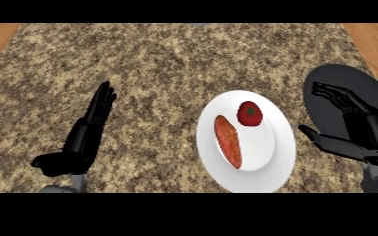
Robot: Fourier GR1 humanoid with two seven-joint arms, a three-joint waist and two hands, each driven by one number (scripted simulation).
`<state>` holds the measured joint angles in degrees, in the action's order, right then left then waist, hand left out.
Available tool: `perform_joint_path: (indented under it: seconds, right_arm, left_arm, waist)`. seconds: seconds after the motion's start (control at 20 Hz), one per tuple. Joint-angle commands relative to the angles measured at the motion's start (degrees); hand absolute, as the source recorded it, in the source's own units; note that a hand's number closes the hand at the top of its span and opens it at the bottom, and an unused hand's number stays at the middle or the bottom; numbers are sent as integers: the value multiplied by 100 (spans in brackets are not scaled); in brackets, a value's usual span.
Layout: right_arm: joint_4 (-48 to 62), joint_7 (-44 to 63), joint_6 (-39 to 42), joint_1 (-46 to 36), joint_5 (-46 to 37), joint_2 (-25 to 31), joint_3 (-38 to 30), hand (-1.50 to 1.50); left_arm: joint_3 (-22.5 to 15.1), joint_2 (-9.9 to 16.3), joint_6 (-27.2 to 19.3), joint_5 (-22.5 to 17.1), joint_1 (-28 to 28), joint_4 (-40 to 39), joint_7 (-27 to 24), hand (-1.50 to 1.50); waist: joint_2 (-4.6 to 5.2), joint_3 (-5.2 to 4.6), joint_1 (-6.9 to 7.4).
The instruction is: Pick the tomato from the plate and place it in the pan
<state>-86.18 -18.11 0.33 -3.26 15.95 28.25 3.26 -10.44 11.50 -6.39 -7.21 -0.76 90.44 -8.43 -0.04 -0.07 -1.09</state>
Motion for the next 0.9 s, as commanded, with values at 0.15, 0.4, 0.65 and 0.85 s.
perform_joint_path:
  seconds: [0.15,0.4,0.65,0.85]
  right_arm:
    - [-288,124,371,242,-487,939,-485,-150]
    - [-703,1128,371,-245,-1174,1099,29,-150]
    - [-597,2374,871,-1086,-1497,1319,527,-150]
    - [-385,2980,936,-1515,-2422,1018,1527,-150]
  left_arm:
    - [-179,-246,162,37,-45,-225,-16,0]
    - [-245,-401,-86,244,-263,-10,320,0]
    - [-281,-440,-40,264,-118,-32,227,0]
    - [-262,-523,-87,278,-430,-123,433,0]
  waist:
    - [1,4,79]
    - [1,2,125]
    - [7,0,184]
    - [29,0,244]
